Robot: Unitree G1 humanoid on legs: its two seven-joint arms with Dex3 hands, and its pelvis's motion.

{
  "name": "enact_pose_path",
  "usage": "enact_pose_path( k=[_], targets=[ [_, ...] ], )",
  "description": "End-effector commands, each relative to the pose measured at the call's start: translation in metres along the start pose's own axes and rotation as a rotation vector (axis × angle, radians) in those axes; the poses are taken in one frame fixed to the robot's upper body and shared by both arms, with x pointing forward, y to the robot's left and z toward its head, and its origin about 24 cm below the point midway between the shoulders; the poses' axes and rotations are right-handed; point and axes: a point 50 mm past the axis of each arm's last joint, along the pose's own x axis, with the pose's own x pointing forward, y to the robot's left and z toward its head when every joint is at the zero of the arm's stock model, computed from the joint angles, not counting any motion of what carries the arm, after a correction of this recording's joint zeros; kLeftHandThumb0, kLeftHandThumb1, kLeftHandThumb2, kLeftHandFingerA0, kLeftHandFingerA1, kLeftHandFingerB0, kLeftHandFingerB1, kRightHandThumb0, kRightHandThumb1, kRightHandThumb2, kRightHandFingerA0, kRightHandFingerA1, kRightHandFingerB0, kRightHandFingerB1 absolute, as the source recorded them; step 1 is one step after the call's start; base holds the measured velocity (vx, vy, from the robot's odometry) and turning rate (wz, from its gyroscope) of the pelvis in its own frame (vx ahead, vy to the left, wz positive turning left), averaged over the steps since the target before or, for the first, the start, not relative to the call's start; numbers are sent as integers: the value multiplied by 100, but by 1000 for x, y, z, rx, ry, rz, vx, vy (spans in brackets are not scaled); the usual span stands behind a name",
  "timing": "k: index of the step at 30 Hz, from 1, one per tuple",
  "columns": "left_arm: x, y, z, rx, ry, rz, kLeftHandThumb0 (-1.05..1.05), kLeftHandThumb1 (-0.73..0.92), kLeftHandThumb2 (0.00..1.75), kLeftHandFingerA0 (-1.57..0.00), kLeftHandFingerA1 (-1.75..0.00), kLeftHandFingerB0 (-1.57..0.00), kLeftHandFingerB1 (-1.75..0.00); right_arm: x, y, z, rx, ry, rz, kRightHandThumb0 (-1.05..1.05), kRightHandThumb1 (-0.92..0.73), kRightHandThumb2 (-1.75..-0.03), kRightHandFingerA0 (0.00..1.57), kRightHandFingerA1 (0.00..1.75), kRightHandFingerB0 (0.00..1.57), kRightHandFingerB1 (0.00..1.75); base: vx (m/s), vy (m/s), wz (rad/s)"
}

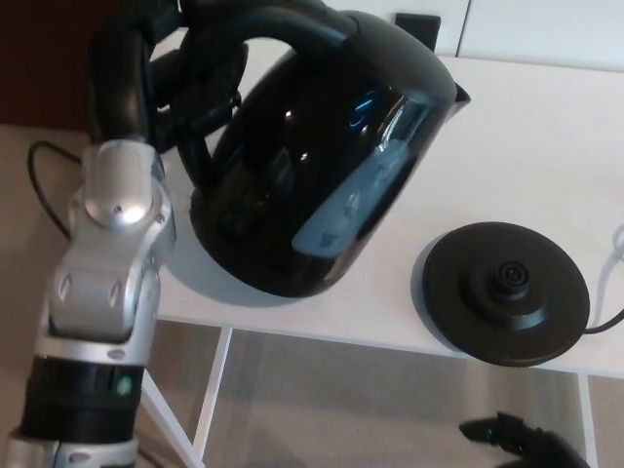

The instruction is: The robot walk towards a table in front and uses its left hand to pick up the pot from the base and places it on the table

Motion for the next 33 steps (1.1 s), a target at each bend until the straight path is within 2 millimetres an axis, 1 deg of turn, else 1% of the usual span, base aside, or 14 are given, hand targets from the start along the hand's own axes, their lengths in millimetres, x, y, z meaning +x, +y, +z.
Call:
enact_pose_path(
  k=[1,9,10,11,12,13,14,15,16,19,20,29,30,33],
  targets=[
    [-17,-3,-15,68,-90,-2,-14,84,65,-96,-131,-76,-97,-15,0,-33,-54,201,55,-24,-82,-63,46,53,32,39,0,0,0],
    [-26,-14,-40,-5,-10,-6,-11,82,64,-109,-129,-82,-95,-19,-1,-36,-46,209,52,-24,-81,-64,47,53,32,39,0,0,0],
    [-28,-15,-43,-2,-6,-25,-21,77,63,-119,-93,-75,-48,-20,-1,-36,-44,201,48,-24,-81,-63,46,52,33,39,0,0,0],
    [-29,-15,-47,2,-2,-50,-21,77,63,-119,-93,-75,-48,-20,-1,-35,-42,194,44,-24,-81,-63,46,52,33,39,0,0,0],
    [-29,-15,-49,-30,21,-86,-30,69,61,-97,-60,-55,-39,-20,-2,-34,-42,186,43,-24,-81,-63,46,53,33,40,0,0,0],
    [-30,-15,-49,-33,54,-133,-34,59,58,-45,-37,-26,-30,-20,-3,-33,-41,178,42,-24,-82,-64,46,54,33,40,0,0,0],
    [-30,-16,-50,-18,92,-180,-34,59,58,-45,-37,-26,-30,-20,-3,-31,-40,172,41,-24,-82,-64,46,54,33,40,0,0,0],
    [-28,-15,-49,17,120,-241,-36,52,58,-19,-32,-9,-23,-19,-4,-29,-41,160,40,-22,-82,-64,47,54,32,40,0,0,0],
    [-27,-13,-50,34,154,-287,-45,29,62,0,-3,0,0,-20,-4,-28,-41,151,44,-22,-82,-63,46,55,32,40,0,0,0],
    [-27,-7,-52,100,234,-371,-52,36,65,0,0,0,0,-21,-4,-26,-23,129,52,-21,-82,-63,44,53,31,41,0,0,0],
    [-27,-5,-51,106,257,-380,-50,44,54,0,0,0,0,-21,-4,-26,-24,129,50,-21,-82,-63,45,53,32,40,0,0,0],
    [-19,33,-43,243,364,-594,-76,47,55,0,0,0,0,-23,-1,-25,-34,106,61,-15,-78,-62,43,52,32,41,0,0,0],
    [-16,43,-41,224,401,-646,-74,42,76,0,0,0,0,-23,-2,-25,-28,98,62,-12,-56,-94,36,61,22,52,0,0,0],
    [-13,57,-36,253,436,-703,-77,44,54,0,0,0,0,-23,-3,-25,-22,87,60,-11,-55,-94,35,61,22,53,0,0,0]
  ],
)
